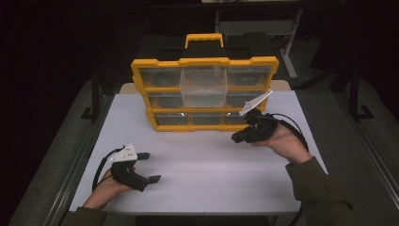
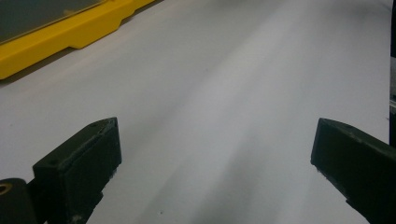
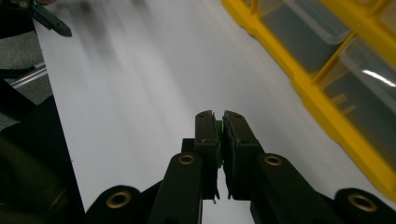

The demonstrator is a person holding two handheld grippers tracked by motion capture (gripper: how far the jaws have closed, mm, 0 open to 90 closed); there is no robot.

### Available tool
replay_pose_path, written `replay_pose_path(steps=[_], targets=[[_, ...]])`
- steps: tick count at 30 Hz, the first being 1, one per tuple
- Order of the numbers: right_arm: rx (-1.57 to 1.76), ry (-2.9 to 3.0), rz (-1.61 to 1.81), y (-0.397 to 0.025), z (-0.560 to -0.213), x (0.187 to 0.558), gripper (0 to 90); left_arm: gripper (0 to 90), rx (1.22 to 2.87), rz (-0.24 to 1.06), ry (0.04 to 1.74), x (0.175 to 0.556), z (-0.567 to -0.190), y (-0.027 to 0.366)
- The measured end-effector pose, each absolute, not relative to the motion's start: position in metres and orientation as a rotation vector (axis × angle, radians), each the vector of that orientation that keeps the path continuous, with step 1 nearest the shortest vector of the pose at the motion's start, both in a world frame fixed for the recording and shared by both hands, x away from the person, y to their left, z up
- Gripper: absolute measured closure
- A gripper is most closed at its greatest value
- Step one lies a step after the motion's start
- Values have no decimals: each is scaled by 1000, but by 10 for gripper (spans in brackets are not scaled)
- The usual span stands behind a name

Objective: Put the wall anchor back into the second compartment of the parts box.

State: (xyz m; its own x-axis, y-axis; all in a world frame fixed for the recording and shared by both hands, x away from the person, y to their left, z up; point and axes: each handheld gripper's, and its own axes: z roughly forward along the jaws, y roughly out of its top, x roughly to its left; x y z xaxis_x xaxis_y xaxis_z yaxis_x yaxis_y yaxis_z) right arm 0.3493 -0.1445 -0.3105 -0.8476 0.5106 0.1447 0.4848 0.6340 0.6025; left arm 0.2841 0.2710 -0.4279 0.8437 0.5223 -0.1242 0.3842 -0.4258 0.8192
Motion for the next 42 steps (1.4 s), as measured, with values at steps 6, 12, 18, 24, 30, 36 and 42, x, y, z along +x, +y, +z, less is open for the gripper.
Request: replay_pose_path(steps=[6, 12, 18, 24, 30, 36, 42], targets=[[844, 2789, 1026, -149, -287, 355, 846, 15, 2066, 182, 664, 284, -428, 271], [837, 2770, 1047, -153, -263, 361, 846, 15, 2066, 181, 663, 284, -428, 271], [840, 2739, 1055, -155, -238, 365, 846, 15, 2077, 181, 653, 284, -428, 271], [821, 2706, 1060, -157, -214, 369, 846, 15, 2081, 181, 652, 285, -428, 271], [824, 2664, 1061, -159, -189, 374, 846, 15, 2092, 182, 646, 285, -427, 272], [821, 2640, 1073, -157, -169, 379, 846, 15, 2094, 180, 648, 284, -427, 272], [803, 2631, 1082, -146, -154, 384, 846, 15, 2094, 180, 648, 284, -427, 272]])
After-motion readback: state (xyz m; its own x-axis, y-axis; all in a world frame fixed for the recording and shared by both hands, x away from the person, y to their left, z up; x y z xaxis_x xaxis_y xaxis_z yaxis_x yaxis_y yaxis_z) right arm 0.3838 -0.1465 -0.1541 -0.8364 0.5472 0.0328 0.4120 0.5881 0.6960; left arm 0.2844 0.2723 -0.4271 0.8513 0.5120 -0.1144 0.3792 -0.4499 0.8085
